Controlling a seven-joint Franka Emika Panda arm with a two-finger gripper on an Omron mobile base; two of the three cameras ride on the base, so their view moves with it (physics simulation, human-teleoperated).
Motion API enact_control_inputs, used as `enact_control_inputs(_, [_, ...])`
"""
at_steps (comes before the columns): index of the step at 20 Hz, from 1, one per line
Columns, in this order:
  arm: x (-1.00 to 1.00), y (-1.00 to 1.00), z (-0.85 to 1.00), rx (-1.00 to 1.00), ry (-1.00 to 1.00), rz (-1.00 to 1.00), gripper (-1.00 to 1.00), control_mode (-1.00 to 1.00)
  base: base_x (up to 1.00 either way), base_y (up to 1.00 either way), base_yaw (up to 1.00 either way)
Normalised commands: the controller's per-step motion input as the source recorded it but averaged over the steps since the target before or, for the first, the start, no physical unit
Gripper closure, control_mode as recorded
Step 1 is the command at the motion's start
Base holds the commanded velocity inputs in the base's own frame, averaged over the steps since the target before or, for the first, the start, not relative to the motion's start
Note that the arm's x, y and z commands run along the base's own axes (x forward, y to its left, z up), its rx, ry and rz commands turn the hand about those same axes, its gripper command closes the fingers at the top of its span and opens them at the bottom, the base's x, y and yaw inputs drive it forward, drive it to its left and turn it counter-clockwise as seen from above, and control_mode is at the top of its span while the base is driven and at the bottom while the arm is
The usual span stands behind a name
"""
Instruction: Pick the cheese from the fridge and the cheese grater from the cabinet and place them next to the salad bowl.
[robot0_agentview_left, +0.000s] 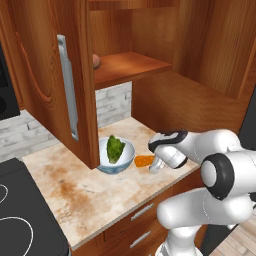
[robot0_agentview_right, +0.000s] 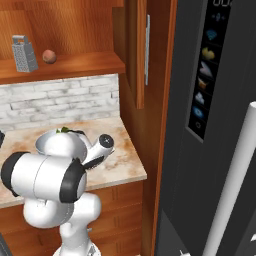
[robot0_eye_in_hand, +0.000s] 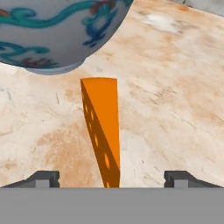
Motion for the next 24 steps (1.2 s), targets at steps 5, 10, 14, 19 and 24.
enact_control_inputs(5, [-0.35, 0.00, 0.22, 0.00, 0.00, 0.03, -1.00, -1.00, 0.00, 0.00, 0.00])
enact_control_inputs(10, [-0.25, 0.00, 0.40, 0.00, 0.00, 0.12, -1.00, -1.00, 0.00, 0.00, 0.00])
enact_control_inputs(14, [0.00, 0.02, 0.88, -0.05, 0.09, 0.03, -1.00, -1.00, 0.00, 0.00, 0.00])
enact_control_inputs(19, [0.00, 0.30, 0.52, -0.04, 0.33, -0.05, -1.00, -1.00, 0.00, 0.00, 0.00])
enact_control_inputs(24, [0.18, 0.48, 0.26, -0.02, 0.22, -0.22, -1.00, -1.00, 0.00, 0.00, 0.00])
